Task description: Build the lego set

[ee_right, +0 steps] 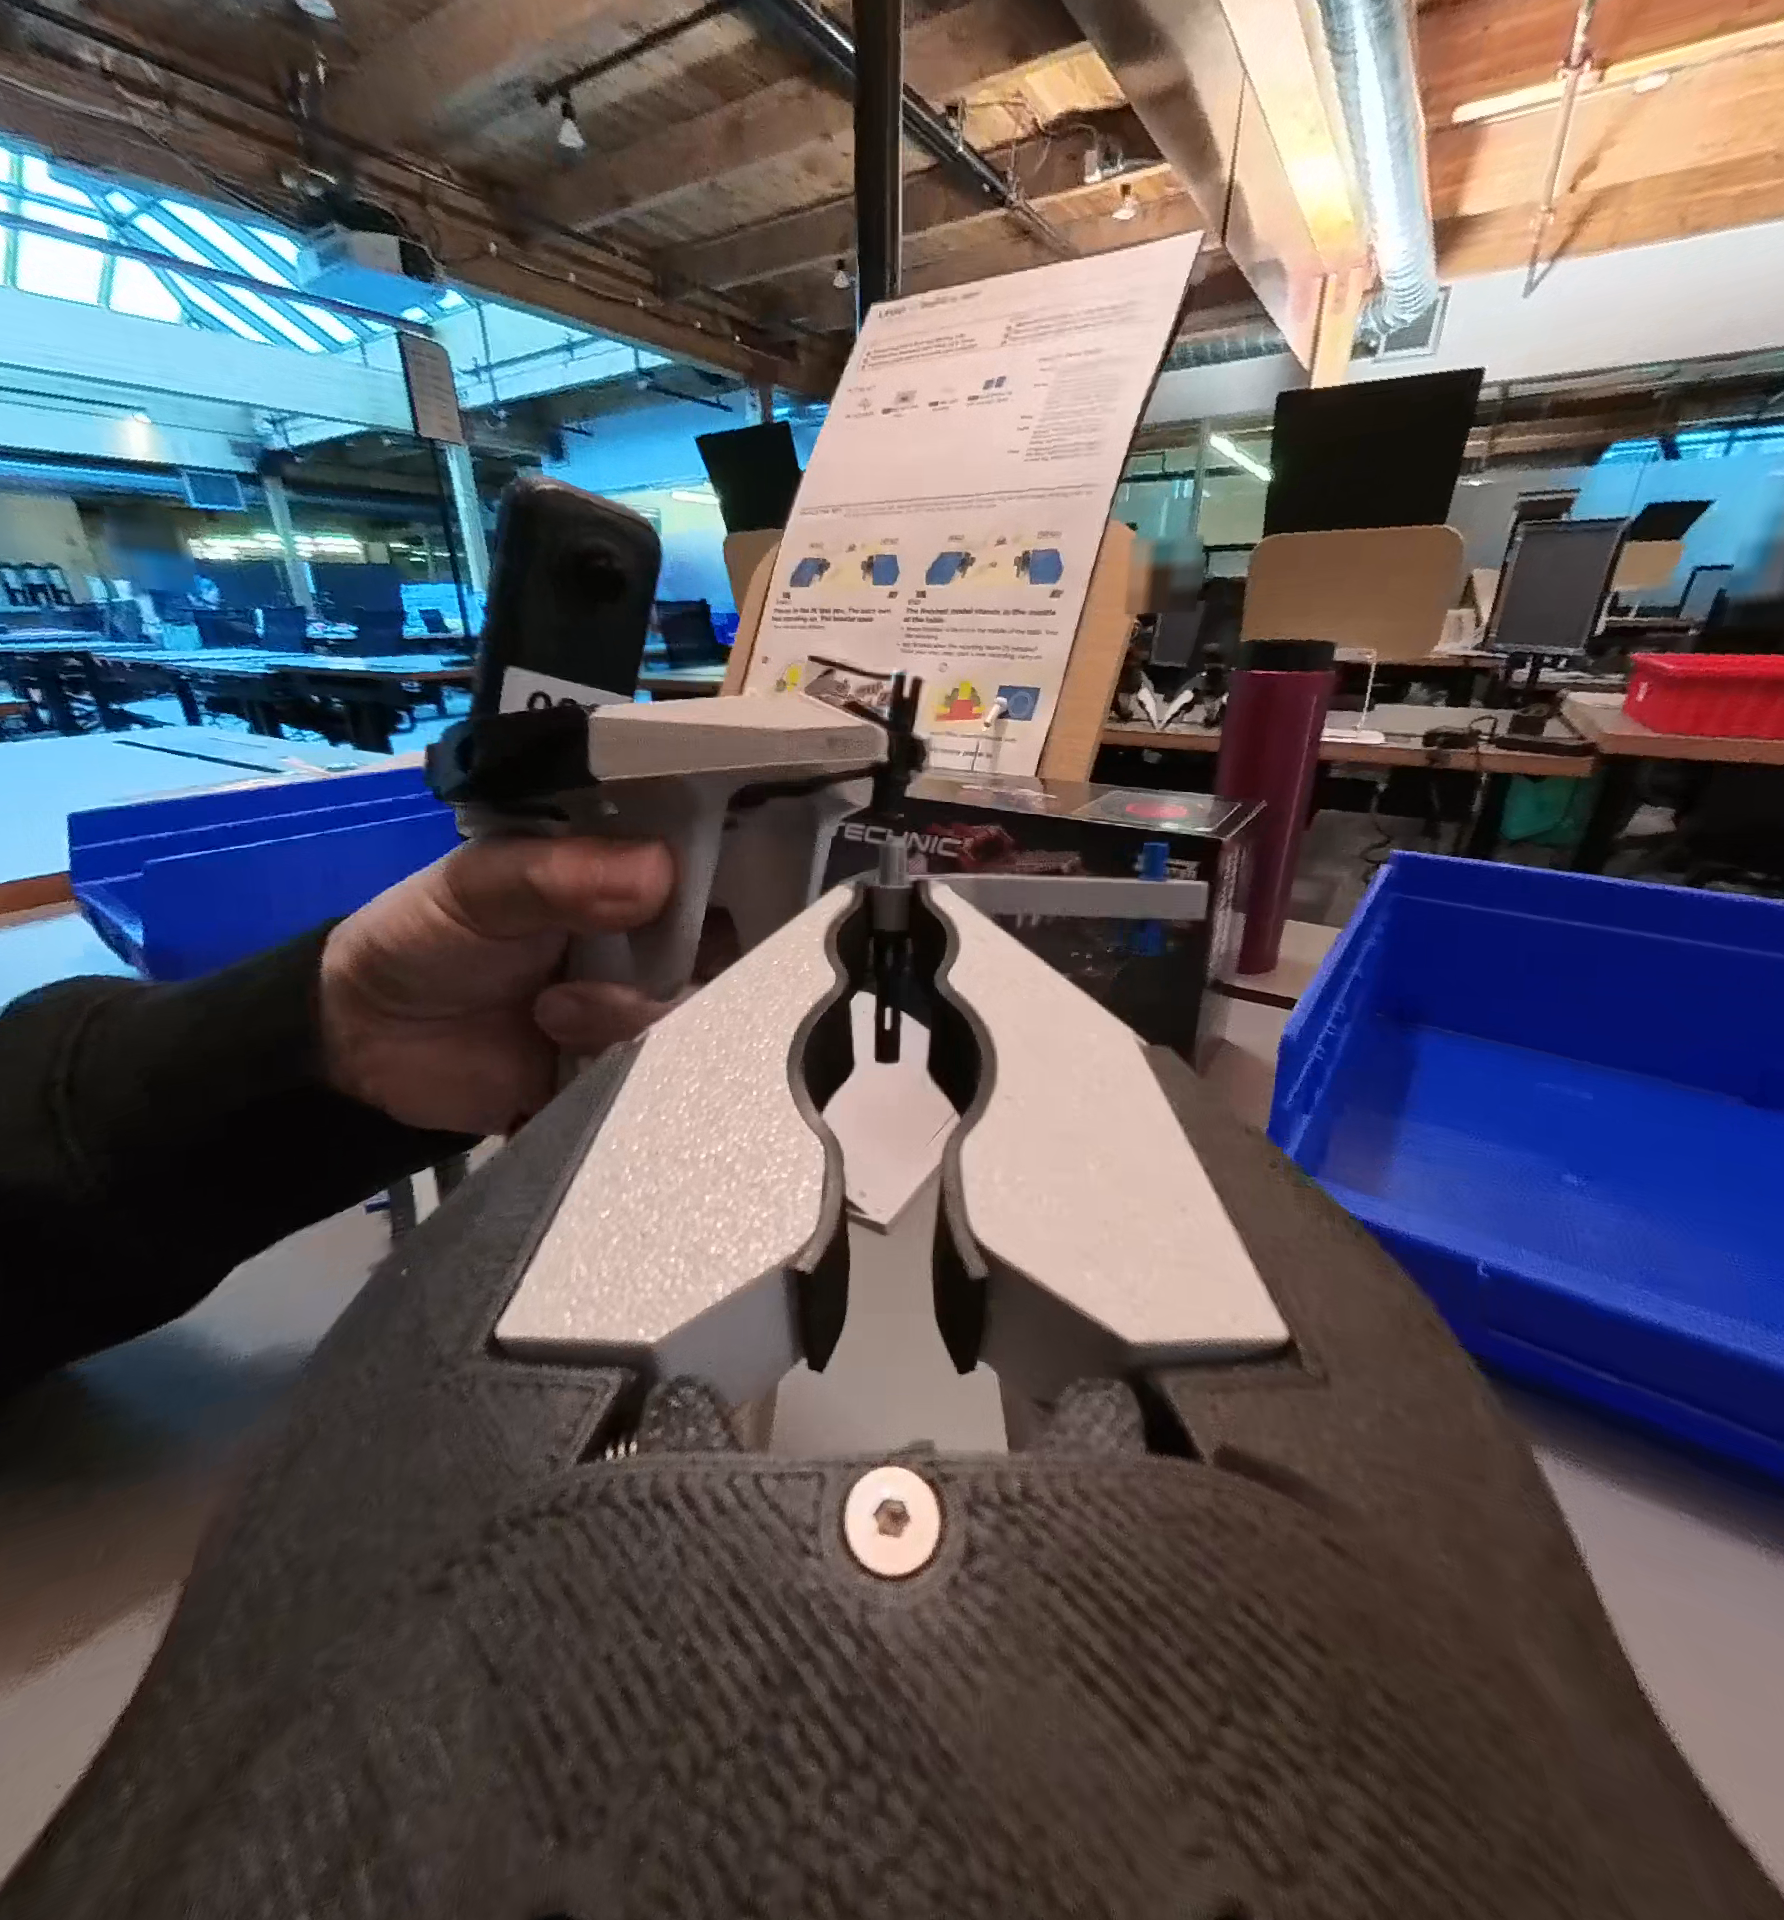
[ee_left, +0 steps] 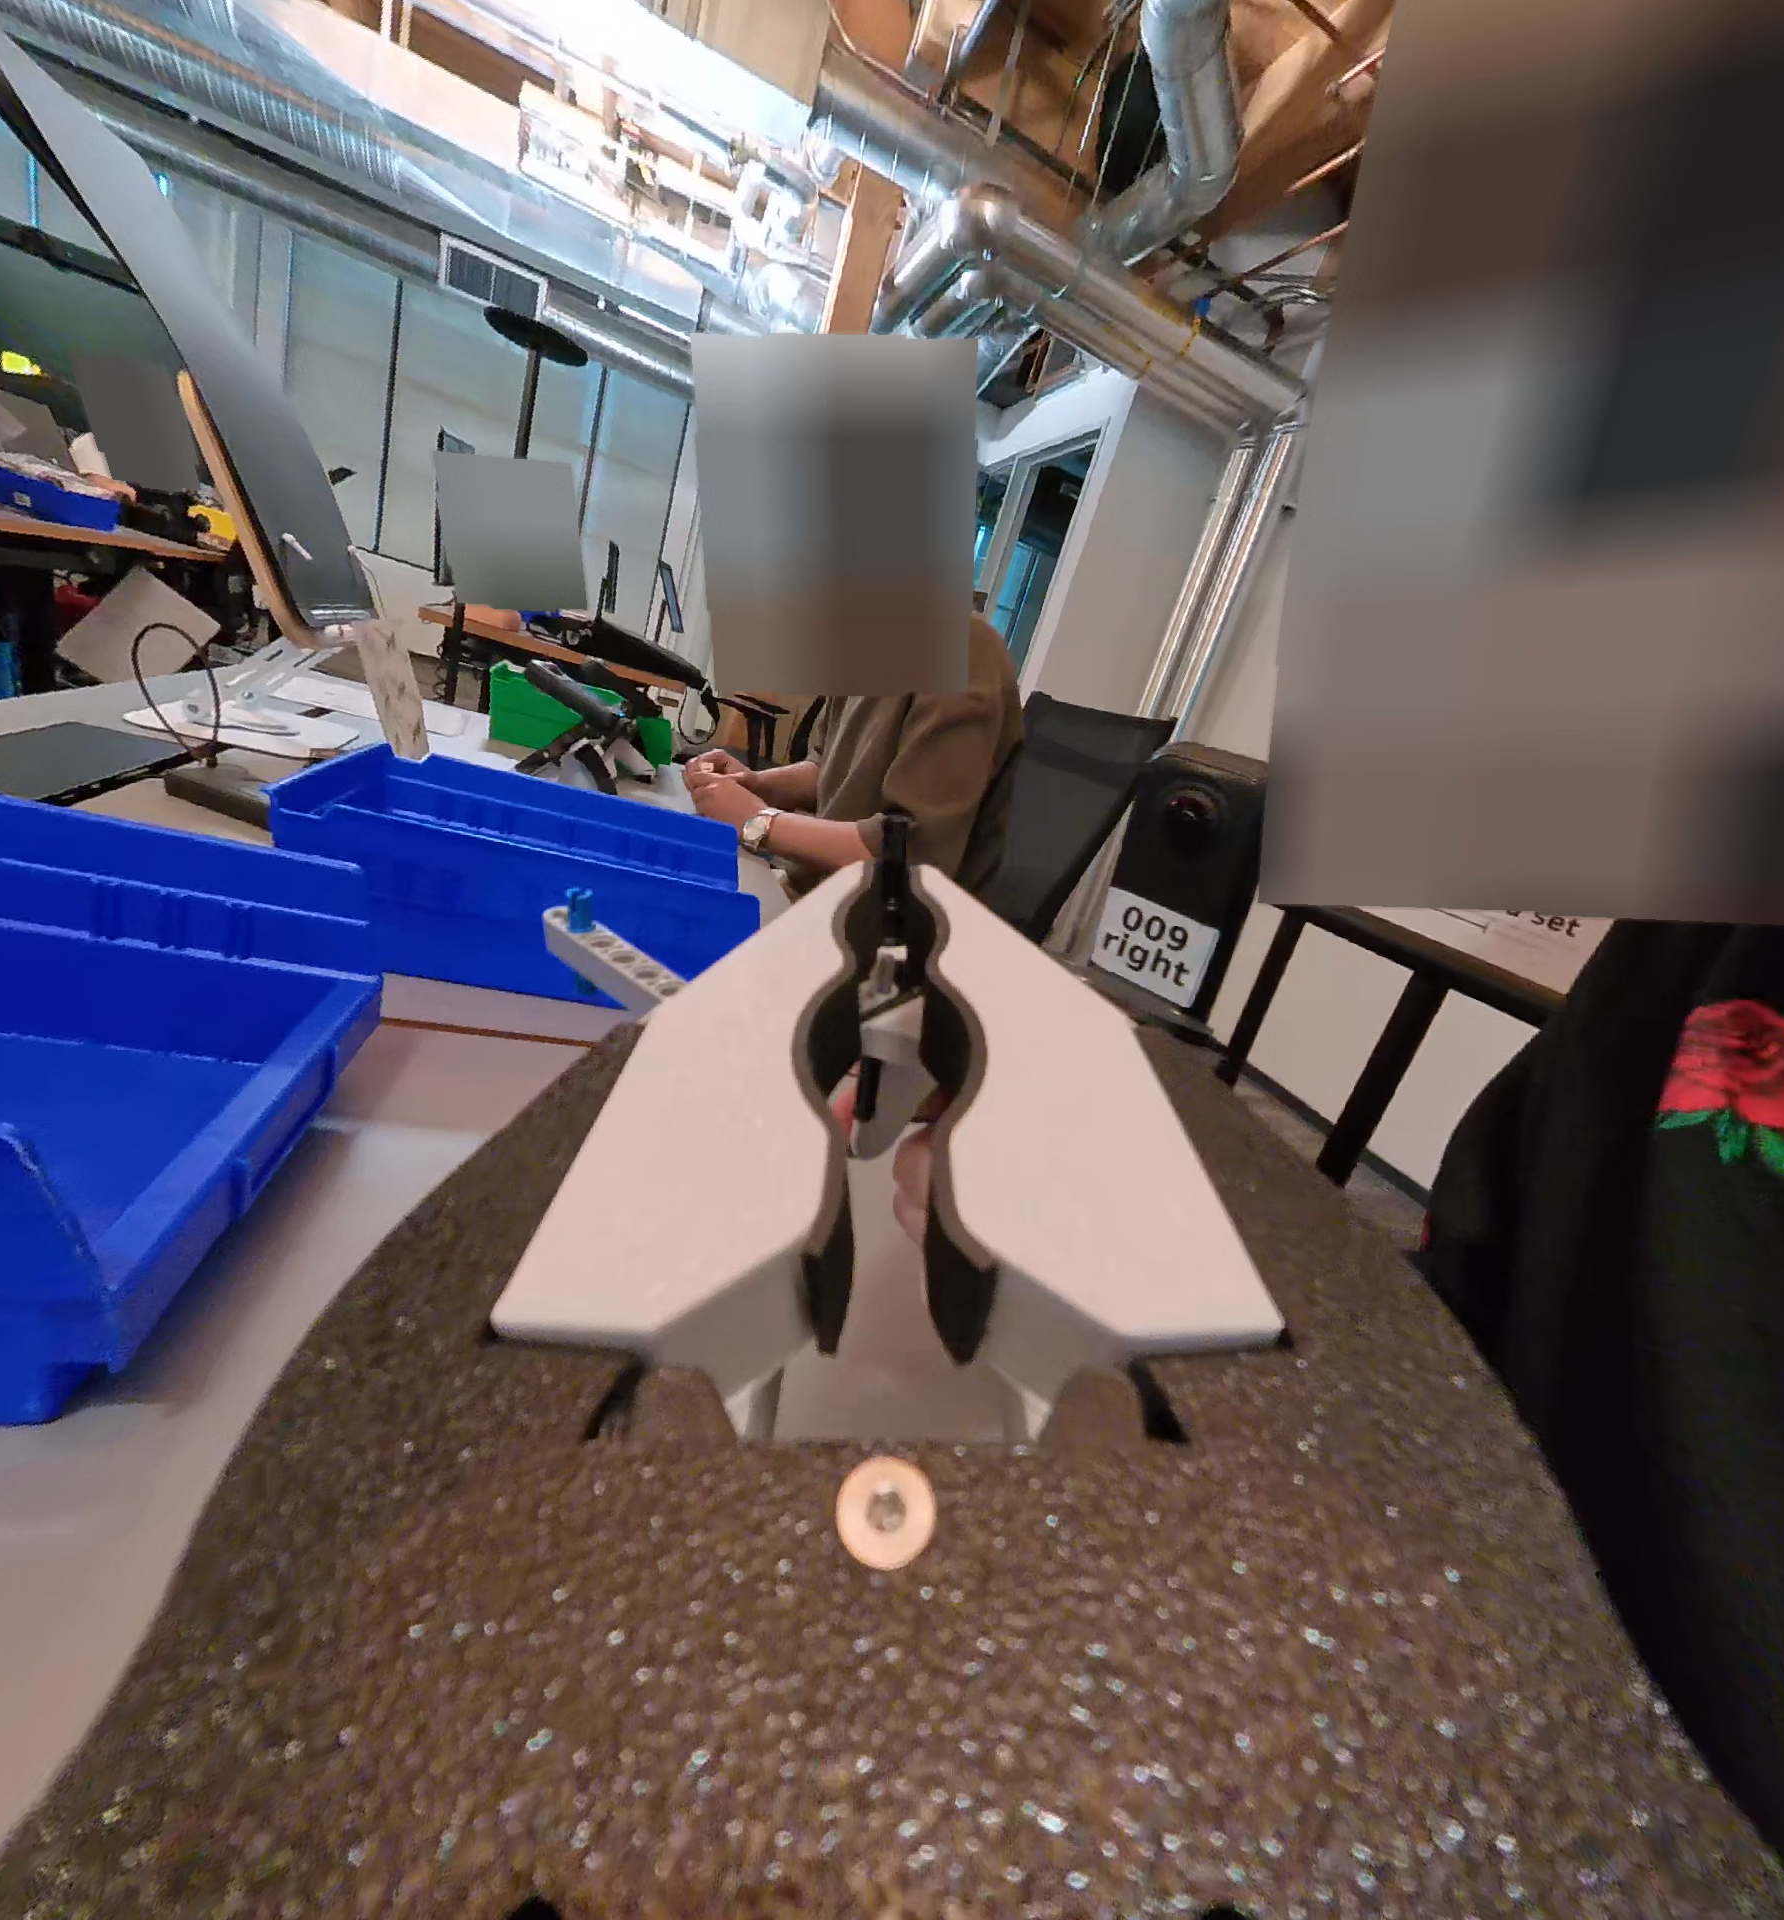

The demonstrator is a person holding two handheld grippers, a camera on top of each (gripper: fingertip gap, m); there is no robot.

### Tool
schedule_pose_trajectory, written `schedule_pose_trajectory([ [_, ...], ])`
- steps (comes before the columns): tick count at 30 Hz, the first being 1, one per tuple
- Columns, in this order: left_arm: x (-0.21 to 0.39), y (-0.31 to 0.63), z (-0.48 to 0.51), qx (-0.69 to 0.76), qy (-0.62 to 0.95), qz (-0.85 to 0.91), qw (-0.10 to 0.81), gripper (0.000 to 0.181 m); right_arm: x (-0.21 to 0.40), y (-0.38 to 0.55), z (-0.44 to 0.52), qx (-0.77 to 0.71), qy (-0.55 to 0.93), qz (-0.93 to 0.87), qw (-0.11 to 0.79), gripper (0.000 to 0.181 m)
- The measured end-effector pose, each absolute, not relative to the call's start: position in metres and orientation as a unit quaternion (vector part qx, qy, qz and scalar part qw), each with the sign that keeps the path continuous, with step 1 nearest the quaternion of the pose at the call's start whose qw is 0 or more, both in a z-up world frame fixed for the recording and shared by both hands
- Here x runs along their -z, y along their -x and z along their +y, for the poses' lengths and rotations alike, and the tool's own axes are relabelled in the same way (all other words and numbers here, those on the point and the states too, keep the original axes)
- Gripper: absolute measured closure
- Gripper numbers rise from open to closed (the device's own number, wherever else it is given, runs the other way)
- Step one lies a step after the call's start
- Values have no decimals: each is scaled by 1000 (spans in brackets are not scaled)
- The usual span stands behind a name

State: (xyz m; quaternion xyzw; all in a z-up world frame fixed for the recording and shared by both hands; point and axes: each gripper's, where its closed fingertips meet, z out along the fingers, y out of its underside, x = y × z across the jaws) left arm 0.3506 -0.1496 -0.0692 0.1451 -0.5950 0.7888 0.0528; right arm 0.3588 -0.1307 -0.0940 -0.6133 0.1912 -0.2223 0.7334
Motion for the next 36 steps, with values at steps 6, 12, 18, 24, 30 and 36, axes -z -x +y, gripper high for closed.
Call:
schedule_pose_trajectory([
  [6,74,-348,-155,-776,-138,-614,47,180,92,-355,-127,214,617,183,735,176],
  [12,70,-348,-152,-782,-138,-606,48,180,94,-355,-127,201,616,185,738,176],
  [18,73,-348,-153,-778,-139,-611,49,180,90,-355,-131,196,605,191,747,177],
  [24,75,-347,-154,-770,-120,-626,27,180,90,-354,-130,166,596,199,760,177],
  [30,91,-344,-158,-724,-81,-685,-24,179,98,-356,-127,181,624,198,734,177],
  [36,90,-345,-155,-731,-76,-677,-25,180,101,-358,-126,223,637,186,714,176],
])
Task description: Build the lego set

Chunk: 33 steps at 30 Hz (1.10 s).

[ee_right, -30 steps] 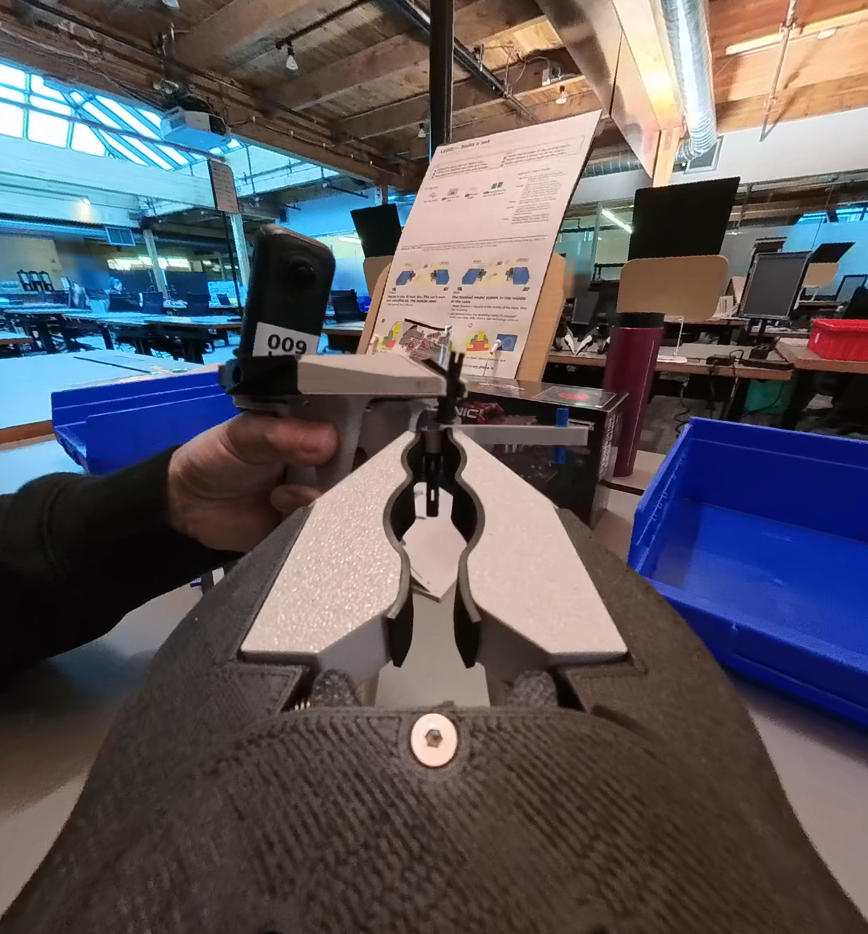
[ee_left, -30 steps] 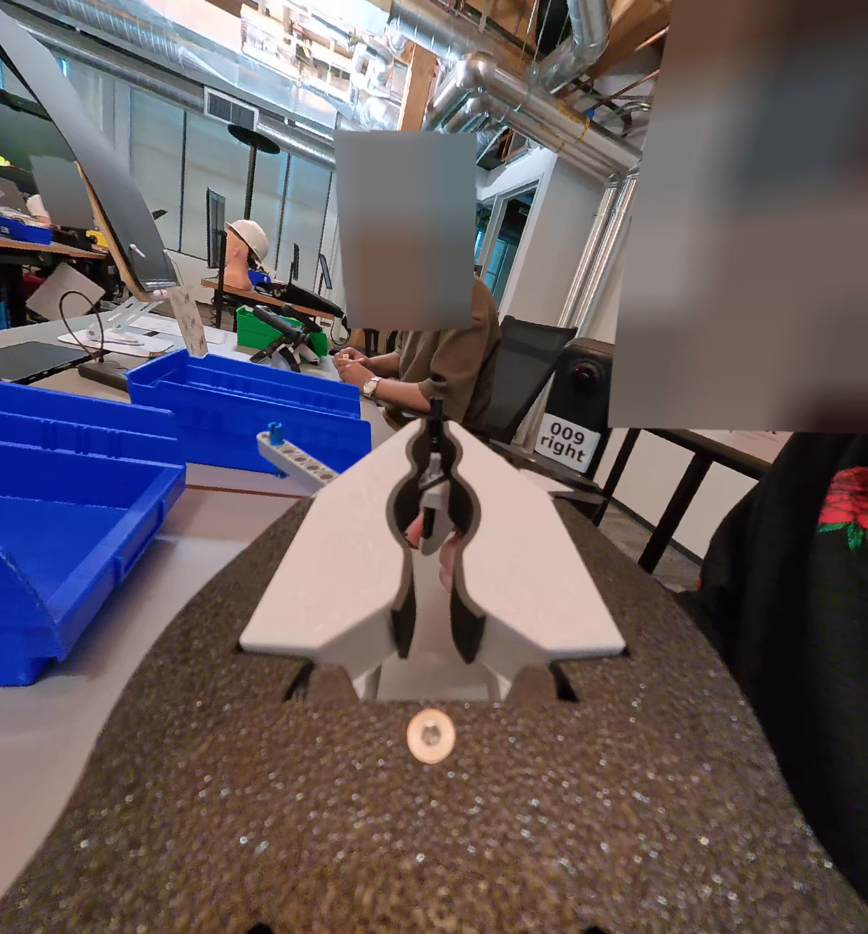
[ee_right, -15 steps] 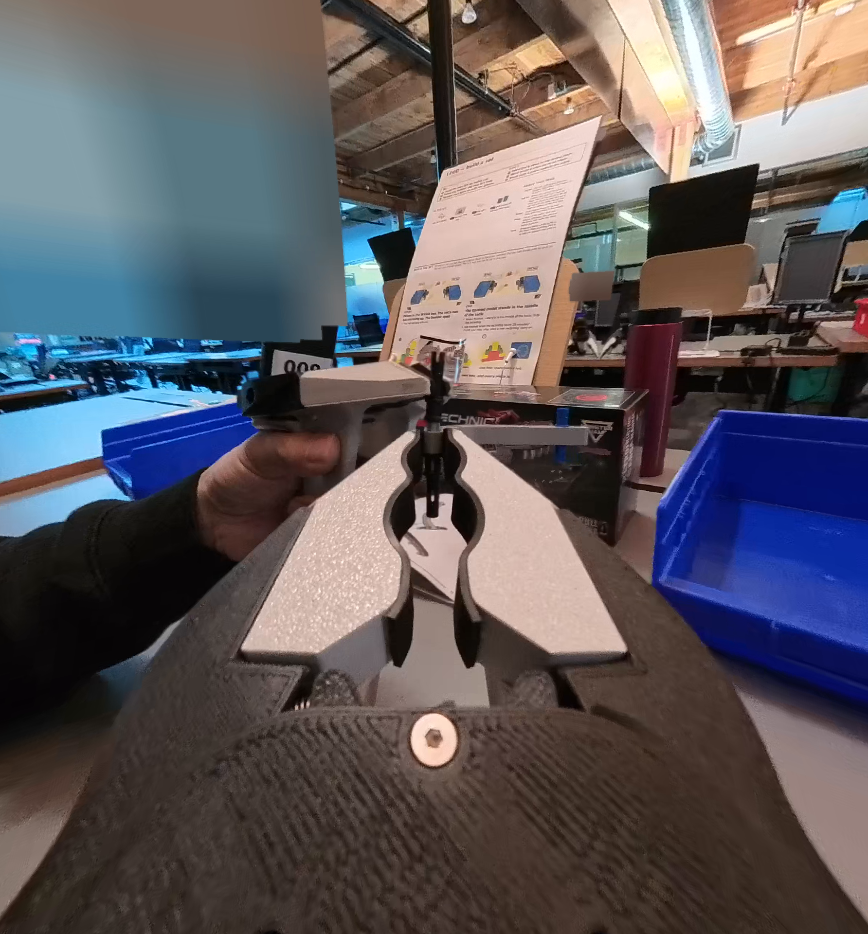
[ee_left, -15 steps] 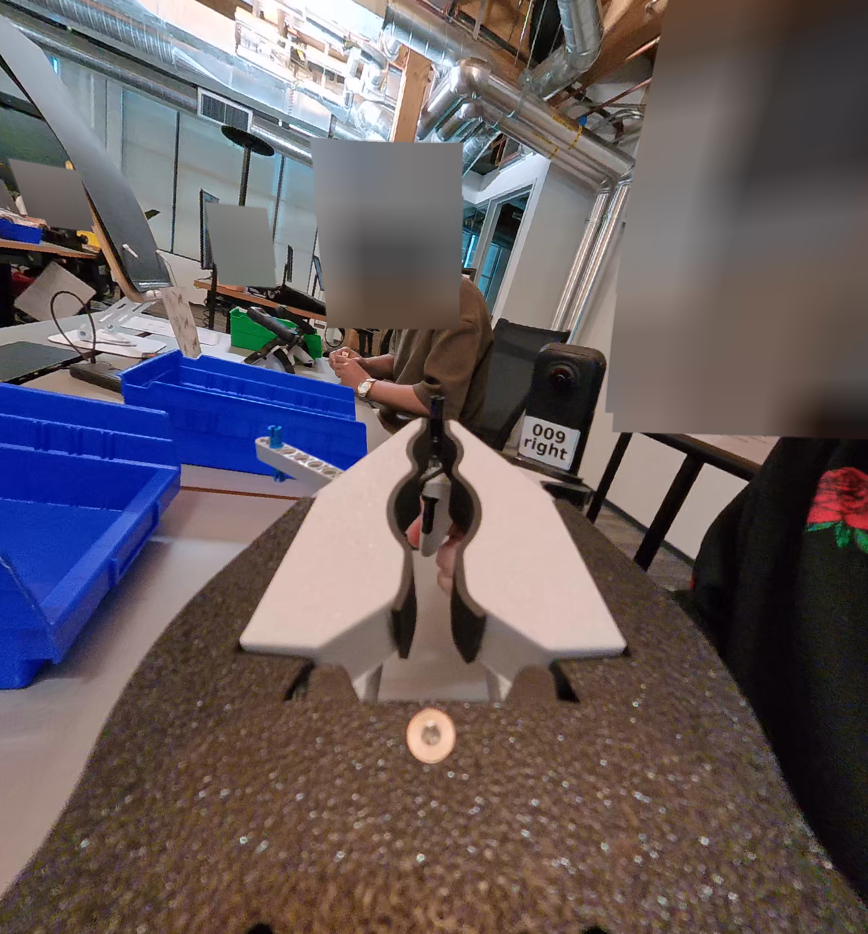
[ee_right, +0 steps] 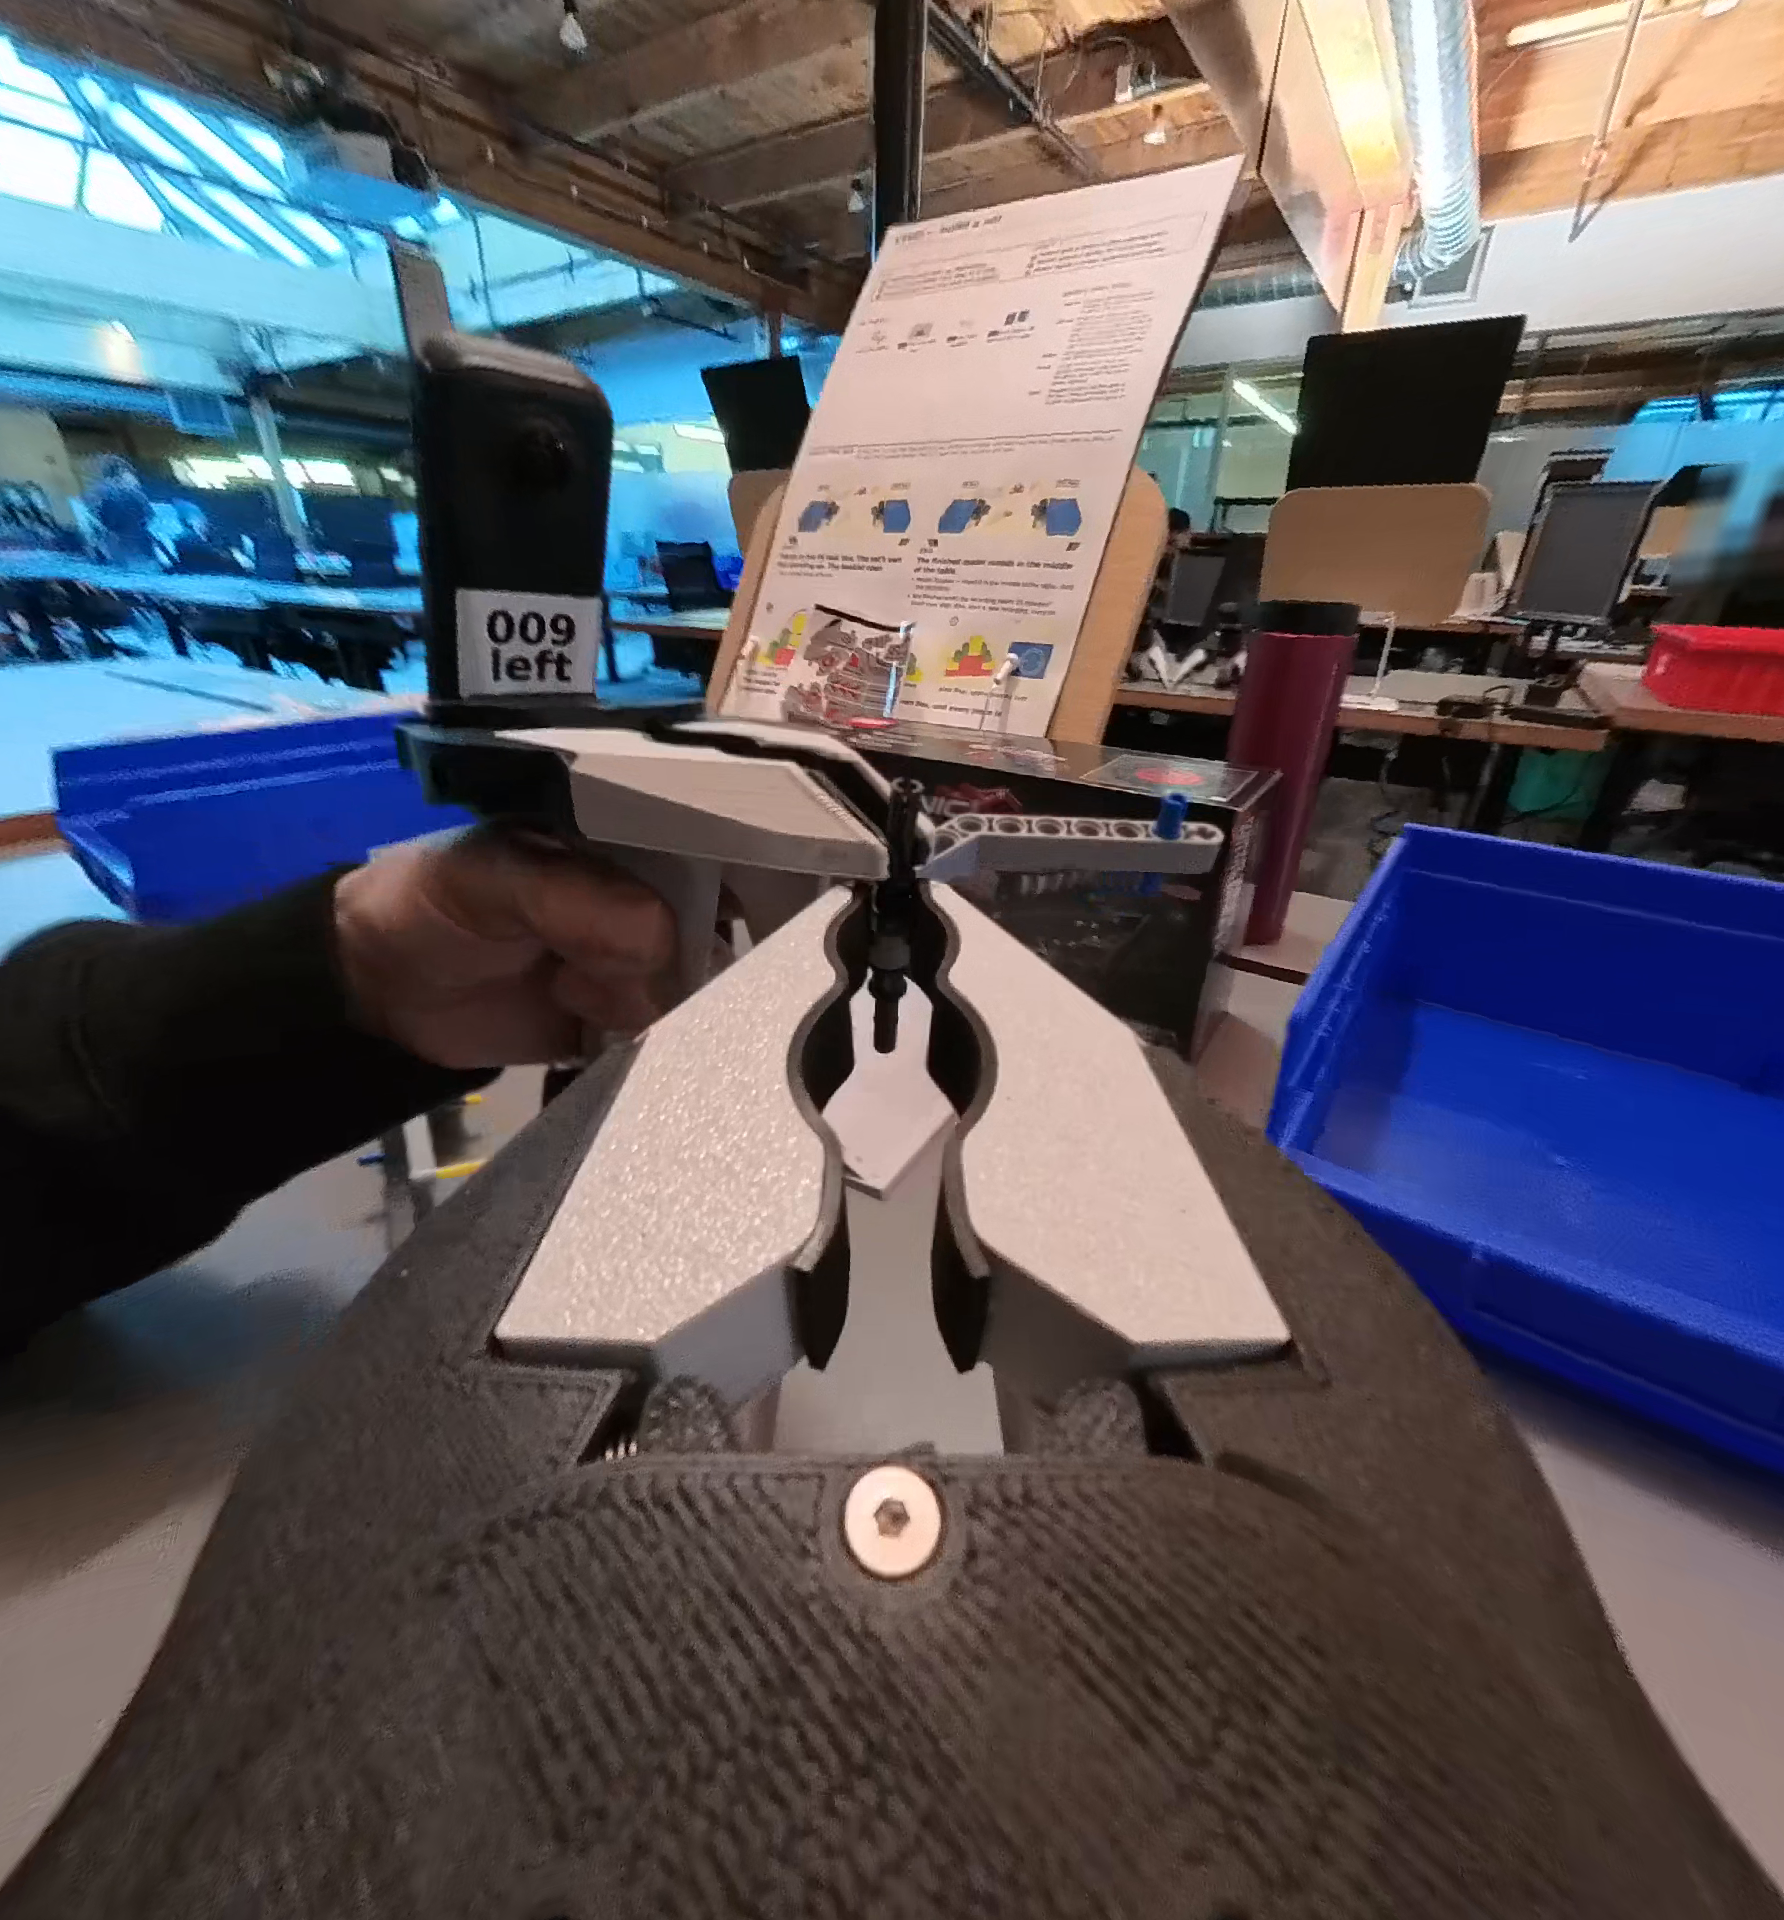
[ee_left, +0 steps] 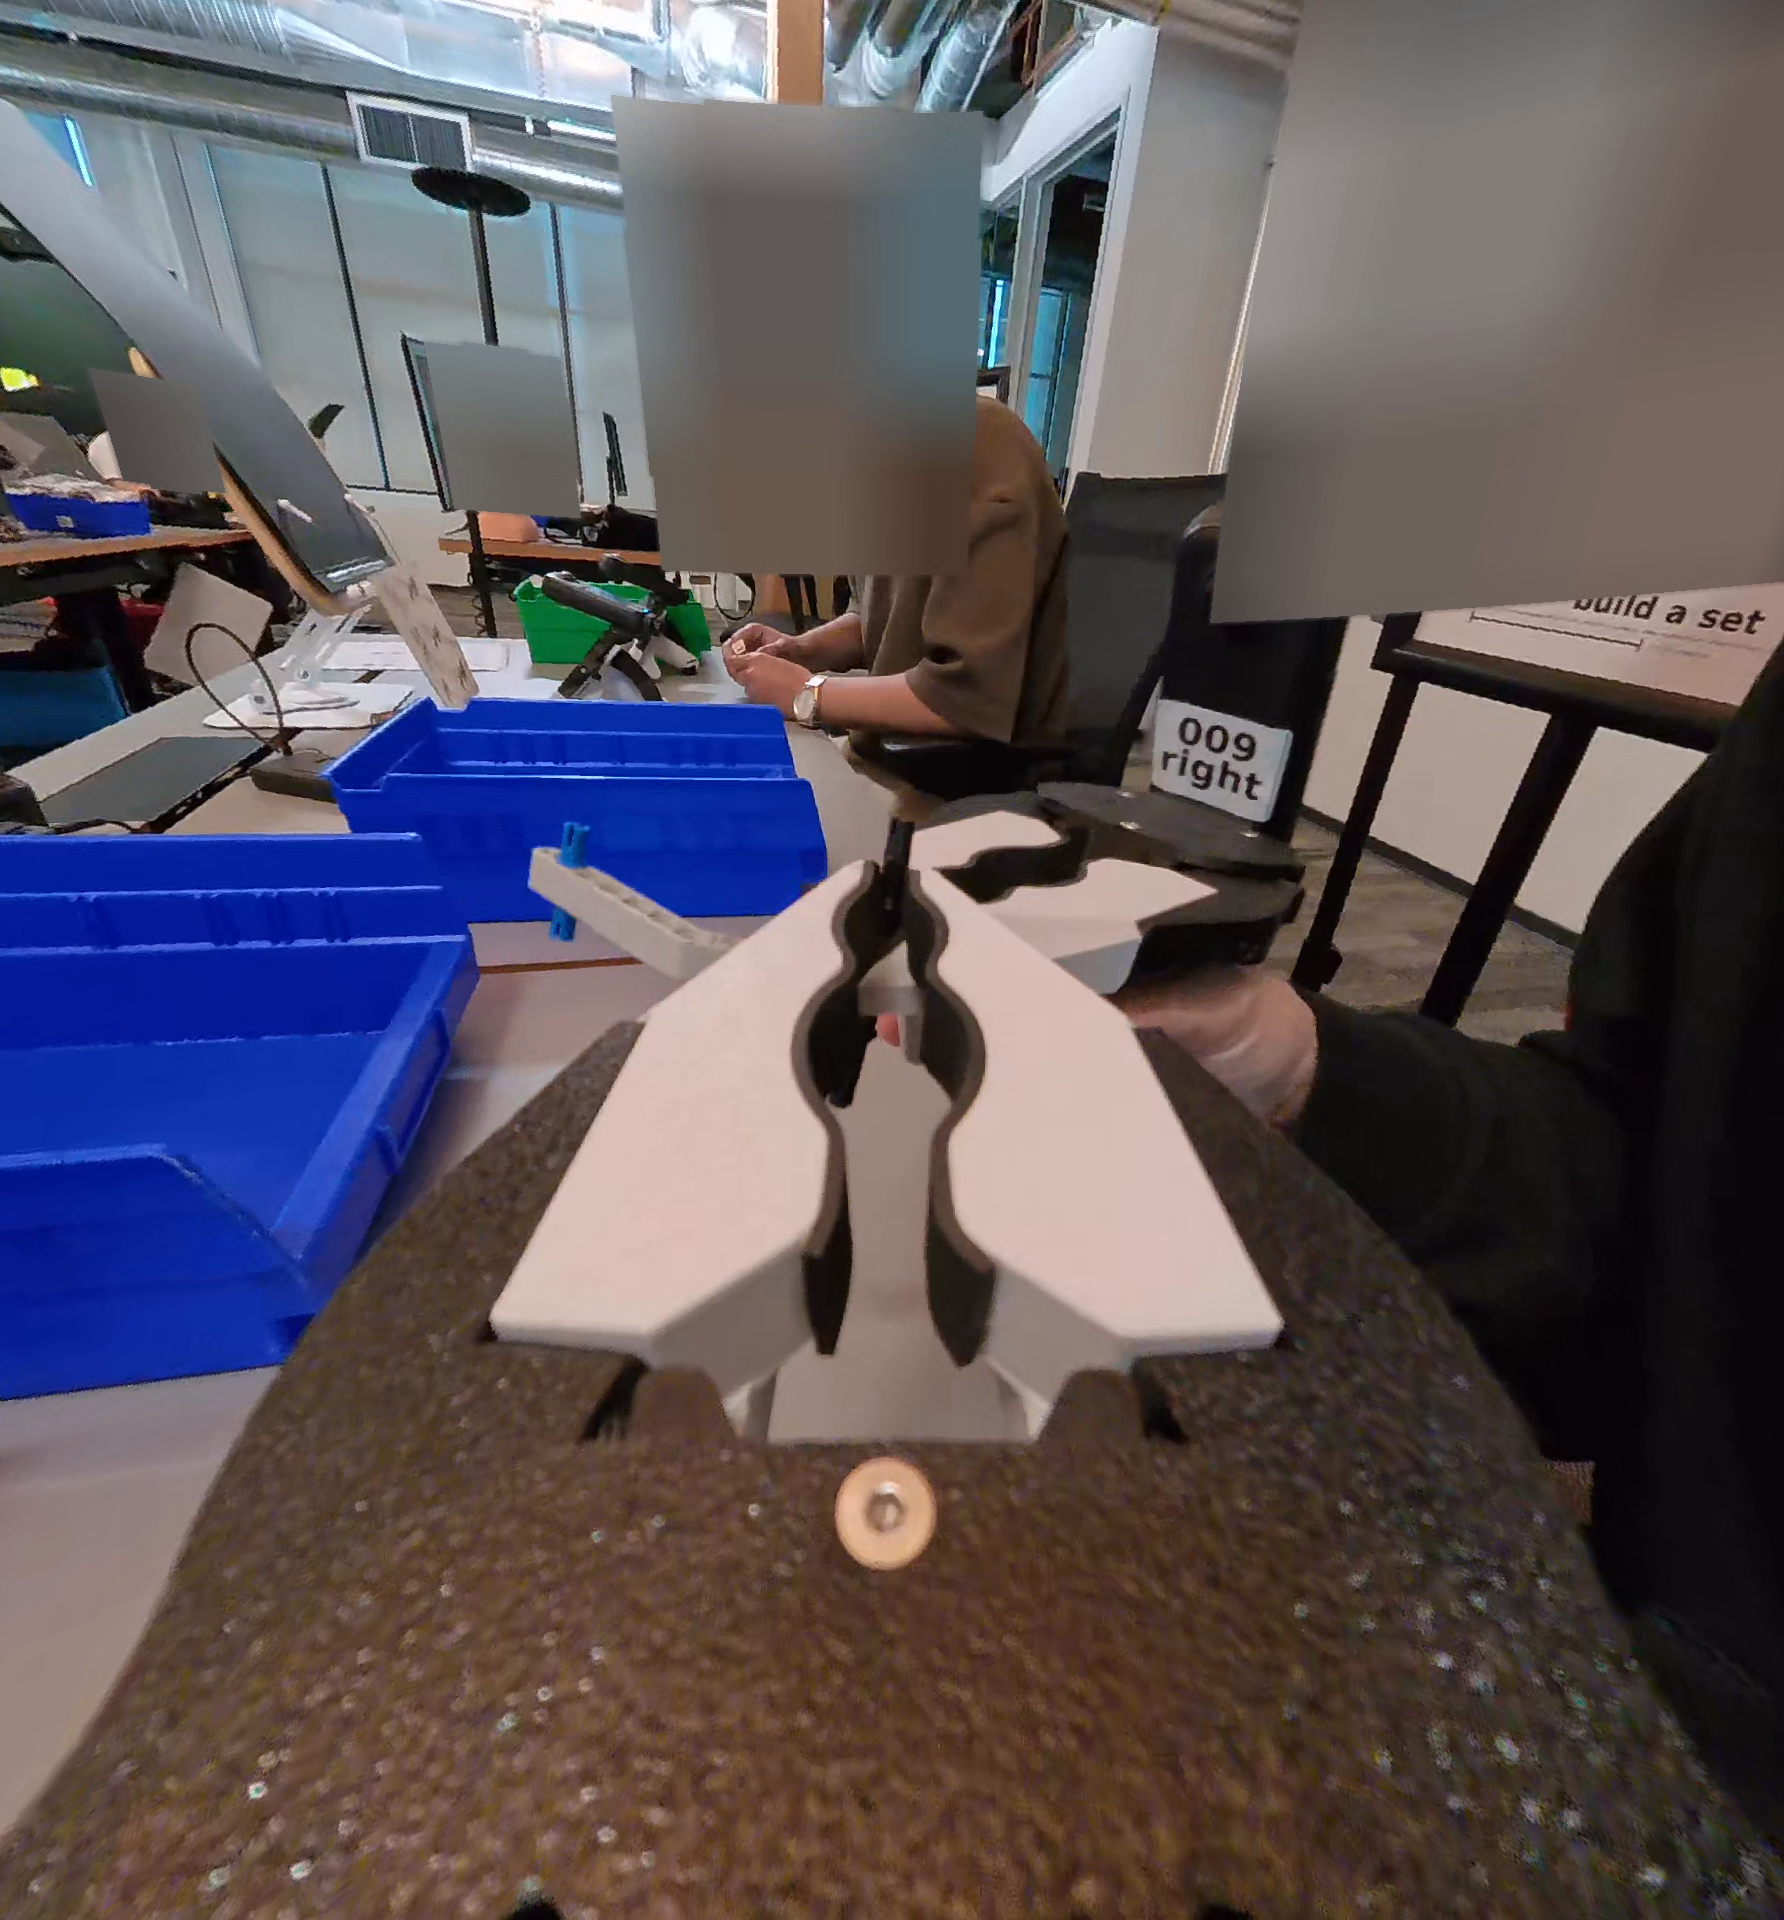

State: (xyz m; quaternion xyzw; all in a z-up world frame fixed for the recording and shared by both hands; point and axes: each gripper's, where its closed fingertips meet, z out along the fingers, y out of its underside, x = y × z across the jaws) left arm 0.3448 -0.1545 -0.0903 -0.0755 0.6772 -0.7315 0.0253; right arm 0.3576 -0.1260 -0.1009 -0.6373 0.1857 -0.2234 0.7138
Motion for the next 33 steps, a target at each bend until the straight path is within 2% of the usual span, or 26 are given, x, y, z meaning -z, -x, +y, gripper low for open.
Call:
schedule_pose_trajectory([
  [3,88,-343,-154,735,74,673,27,178,100,-359,-127,274,646,177,690,176],
  [12,66,-364,-130,763,167,624,26,142,103,-364,-132,367,664,155,633,176],
  [14,73,-366,-130,746,195,636,-11,128,99,-364,-136,409,657,142,617,176],
  [16,80,-360,-136,730,207,647,-76,106,95,-363,-137,446,647,128,605,176],
  [19,89,-357,-143,716,233,642,-144,88,90,-359,-137,501,631,92,585,176],
  [23,91,-344,-150,700,228,643,-210,87,86,-347,-129,572,612,10,546,177],
  [25,95,-334,-152,683,199,671,-209,84,85,-339,-123,599,604,-34,524,177],
  [33,97,-299,-132,647,72,740,-169,96,82,-305,-94,630,583,-161,487,177],
])
